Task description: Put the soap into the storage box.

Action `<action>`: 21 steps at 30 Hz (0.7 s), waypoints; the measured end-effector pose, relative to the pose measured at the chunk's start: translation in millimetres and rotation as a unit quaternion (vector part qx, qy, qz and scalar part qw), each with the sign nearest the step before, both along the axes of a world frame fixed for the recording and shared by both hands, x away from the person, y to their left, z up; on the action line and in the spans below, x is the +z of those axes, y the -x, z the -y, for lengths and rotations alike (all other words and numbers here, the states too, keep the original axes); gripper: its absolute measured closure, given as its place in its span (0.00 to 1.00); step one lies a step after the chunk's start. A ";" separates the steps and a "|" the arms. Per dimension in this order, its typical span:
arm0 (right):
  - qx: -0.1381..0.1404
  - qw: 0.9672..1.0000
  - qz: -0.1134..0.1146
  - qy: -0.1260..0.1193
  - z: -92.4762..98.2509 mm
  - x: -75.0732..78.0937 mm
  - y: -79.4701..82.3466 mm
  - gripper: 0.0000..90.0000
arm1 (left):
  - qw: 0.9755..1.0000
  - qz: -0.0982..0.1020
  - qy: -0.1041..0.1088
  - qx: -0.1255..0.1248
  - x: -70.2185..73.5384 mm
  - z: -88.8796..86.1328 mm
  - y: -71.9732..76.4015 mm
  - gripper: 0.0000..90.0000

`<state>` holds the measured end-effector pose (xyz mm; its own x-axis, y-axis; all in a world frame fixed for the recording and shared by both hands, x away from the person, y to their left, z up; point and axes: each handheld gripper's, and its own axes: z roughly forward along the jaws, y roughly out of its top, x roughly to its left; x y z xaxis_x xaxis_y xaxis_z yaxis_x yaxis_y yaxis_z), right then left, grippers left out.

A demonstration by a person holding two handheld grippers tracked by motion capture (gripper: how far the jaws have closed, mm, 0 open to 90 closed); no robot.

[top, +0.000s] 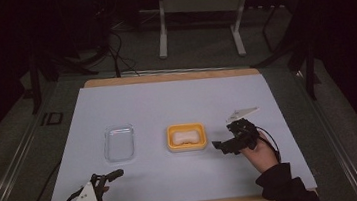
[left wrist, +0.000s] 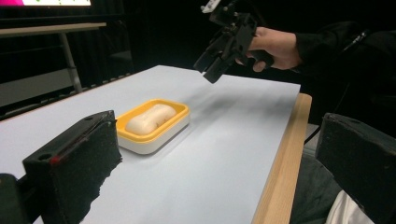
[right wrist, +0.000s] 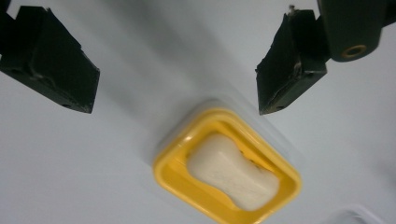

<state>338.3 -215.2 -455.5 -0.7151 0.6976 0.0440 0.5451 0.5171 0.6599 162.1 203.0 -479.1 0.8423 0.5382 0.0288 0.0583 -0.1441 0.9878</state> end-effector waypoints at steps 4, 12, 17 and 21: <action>-0.016 1.000 0.013 0.004 7.0 -3.3 8.2 0.15 | 1.000 0.000 -0.001 0.000 -0.1 0.3 -0.2 0.00; -0.036 0.999 0.024 -0.001 14.6 -10.9 25.2 0.14 | 1.000 0.000 -0.002 0.000 -0.1 0.4 -0.1 0.00; -0.045 0.998 0.038 -0.008 18.5 -13.7 37.6 0.14 | 1.000 -0.001 -0.001 0.003 0.0 0.1 -0.1 0.00; -0.047 0.998 0.038 -0.006 19.8 -17.0 43.6 0.14 | 1.000 -0.001 -0.004 0.002 -0.2 0.6 0.0 0.00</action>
<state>294.7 -235.0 -472.6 -0.6479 0.7618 0.0002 0.5389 0.4581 0.7069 162.1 202.4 -479.3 0.8407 0.5406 0.0307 0.0615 -0.1517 0.9865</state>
